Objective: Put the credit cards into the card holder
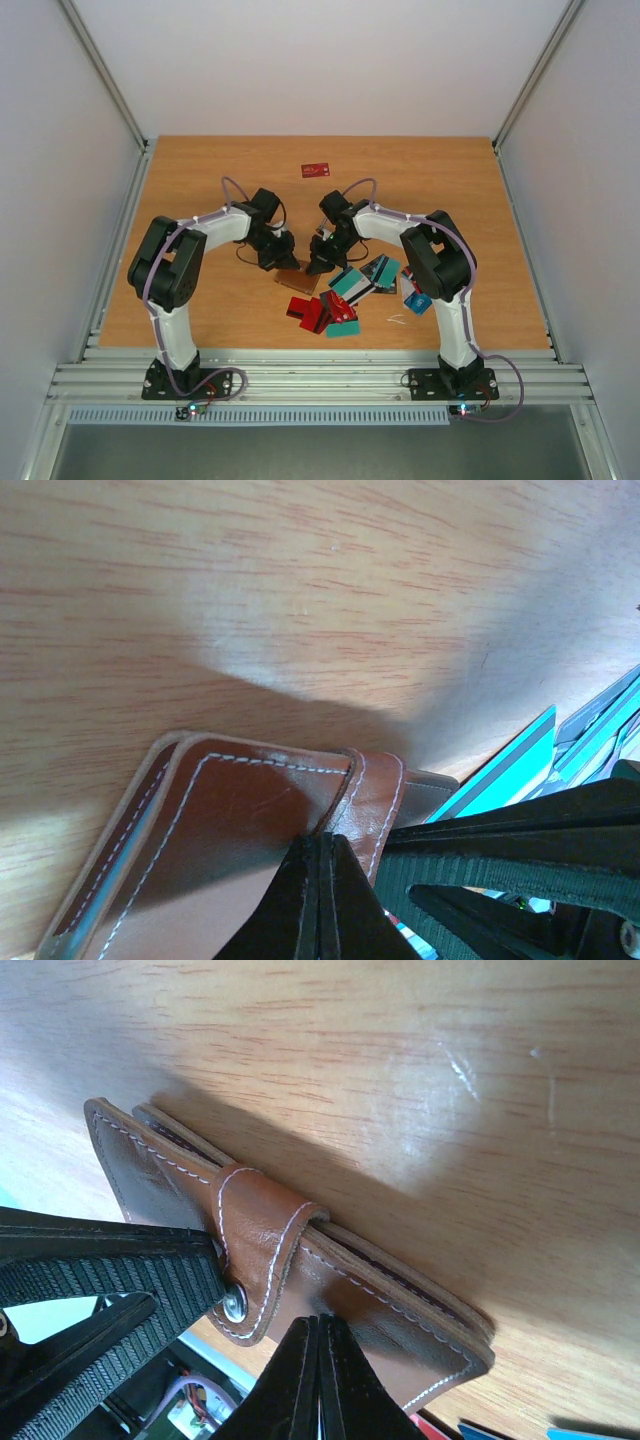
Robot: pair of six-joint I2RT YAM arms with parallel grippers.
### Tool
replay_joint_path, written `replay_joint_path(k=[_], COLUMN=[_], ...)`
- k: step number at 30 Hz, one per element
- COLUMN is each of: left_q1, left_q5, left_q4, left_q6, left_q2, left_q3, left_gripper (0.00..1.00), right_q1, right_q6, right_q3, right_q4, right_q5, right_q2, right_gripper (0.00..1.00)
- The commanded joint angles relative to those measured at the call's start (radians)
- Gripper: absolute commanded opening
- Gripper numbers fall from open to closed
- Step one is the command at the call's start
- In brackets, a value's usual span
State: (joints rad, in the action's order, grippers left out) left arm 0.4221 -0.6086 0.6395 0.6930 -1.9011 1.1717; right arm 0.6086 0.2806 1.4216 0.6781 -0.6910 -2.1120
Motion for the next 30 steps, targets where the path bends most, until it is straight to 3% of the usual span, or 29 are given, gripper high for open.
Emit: replay_joint_path(k=[1,30], left_q1=[0.001,0.003], left_q5=[-0.020,0.082], left_q4=[0.005,0.059], left_q6=[0.010,-0.099], left_q2=[-0.024,-0.049], left_q3=[-0.011,0.063], left_gripper=[0.00,0.00], right_q1=[0.016,0.021], right_q6=[0.014,0.019], right_q3=[-0.044,-0.015], right_q4=[-0.021,-0.006], right_q5=[0.128,0.125], right_q2=[-0.051,-0.074], right_gripper=[0.04,0.04])
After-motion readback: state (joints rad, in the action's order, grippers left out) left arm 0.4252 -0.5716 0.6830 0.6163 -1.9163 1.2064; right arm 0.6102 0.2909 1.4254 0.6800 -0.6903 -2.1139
